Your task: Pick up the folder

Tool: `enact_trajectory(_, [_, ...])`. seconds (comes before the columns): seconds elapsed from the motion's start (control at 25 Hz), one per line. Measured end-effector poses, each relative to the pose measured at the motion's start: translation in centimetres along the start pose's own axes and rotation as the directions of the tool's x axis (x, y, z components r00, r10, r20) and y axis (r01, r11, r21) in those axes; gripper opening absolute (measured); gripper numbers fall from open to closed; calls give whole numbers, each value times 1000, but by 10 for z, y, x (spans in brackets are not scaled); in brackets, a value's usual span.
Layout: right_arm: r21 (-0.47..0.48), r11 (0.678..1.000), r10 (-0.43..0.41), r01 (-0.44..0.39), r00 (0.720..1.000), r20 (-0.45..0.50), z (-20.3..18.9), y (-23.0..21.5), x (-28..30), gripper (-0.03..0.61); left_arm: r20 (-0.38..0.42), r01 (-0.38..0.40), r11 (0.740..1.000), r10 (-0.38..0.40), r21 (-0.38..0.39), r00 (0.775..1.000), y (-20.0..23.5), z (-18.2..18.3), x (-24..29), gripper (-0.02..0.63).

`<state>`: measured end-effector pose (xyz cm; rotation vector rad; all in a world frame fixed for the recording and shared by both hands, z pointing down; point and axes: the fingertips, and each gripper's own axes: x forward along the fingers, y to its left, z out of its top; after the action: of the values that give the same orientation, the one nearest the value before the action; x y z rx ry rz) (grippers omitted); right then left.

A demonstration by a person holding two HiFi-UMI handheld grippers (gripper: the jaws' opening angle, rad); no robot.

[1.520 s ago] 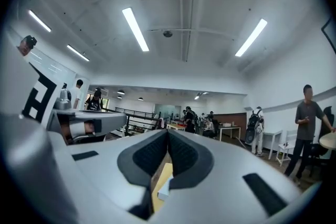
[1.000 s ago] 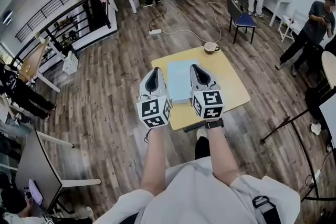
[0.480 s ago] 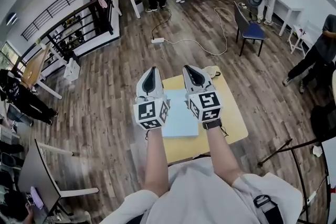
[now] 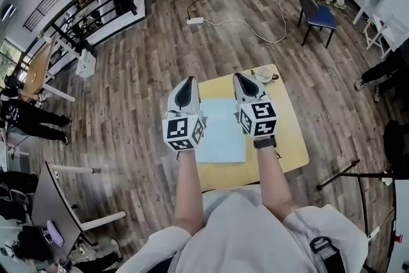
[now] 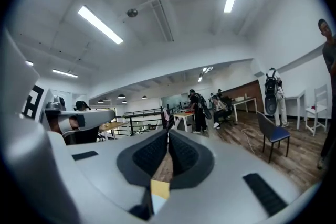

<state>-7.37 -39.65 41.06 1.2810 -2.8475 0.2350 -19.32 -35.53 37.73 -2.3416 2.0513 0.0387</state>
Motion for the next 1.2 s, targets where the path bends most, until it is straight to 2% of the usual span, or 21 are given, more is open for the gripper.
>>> enact_trajectory(0.12, [40, 999, 2, 3, 994, -107, -41, 2, 9, 9, -94, -11, 1000, 8, -27, 996, 20, -37, 3, 8])
enact_trajectory(0.24, [65, 997, -19, 34, 978, -209, -87, -3, 15, 9, -189, 0, 999, -10, -54, 982, 30, -80, 5, 8])
enact_trajectory(0.44, [78, 992, -59, 94, 928, -369, -166, -1, 6, 10, -350, 30, 992, -71, -121, 934, 34, -158, -3, 9])
enact_trajectory(0.6, [100, 985, -80, 143, 880, -468, -216, -3, -4, 11, -471, 19, 985, -99, -171, 877, 38, -213, -11, 11])
enact_trajectory(0.72, [107, 980, -86, 168, 843, -531, -245, -6, -15, 27, -573, -17, 982, -96, -189, 814, 44, -251, -22, 25])
enact_trajectory(0.76, [101, 980, -88, 172, 827, -555, -255, -6, -18, 99, -613, -37, 980, -94, -197, 785, 46, -265, -28, 45])
enact_trajectory(0.84, [103, 978, -82, 179, 794, -603, -275, -8, -26, 160, -676, -72, 971, -104, -227, 730, 50, -289, -38, 111])
enact_trajectory(0.88, [117, 976, -73, 185, 780, -622, -284, -10, -29, 195, -694, -85, 965, -115, -246, 710, 52, -299, -43, 141])
enact_trajectory(1.0, [191, 957, -44, 219, 758, -651, -306, -14, -34, 248, -721, -104, 944, -164, -312, 673, 53, -324, -53, 231])
enact_trajectory(1.08, [258, 932, -23, 255, 750, -661, -319, -15, -39, 263, -730, -111, 926, -207, -362, 652, 51, -337, -59, 312])
enact_trajectory(1.2, [340, 891, 8, 300, 739, -674, -338, -16, -46, 291, -733, -122, 891, -274, -436, 622, 43, -356, -68, 368])
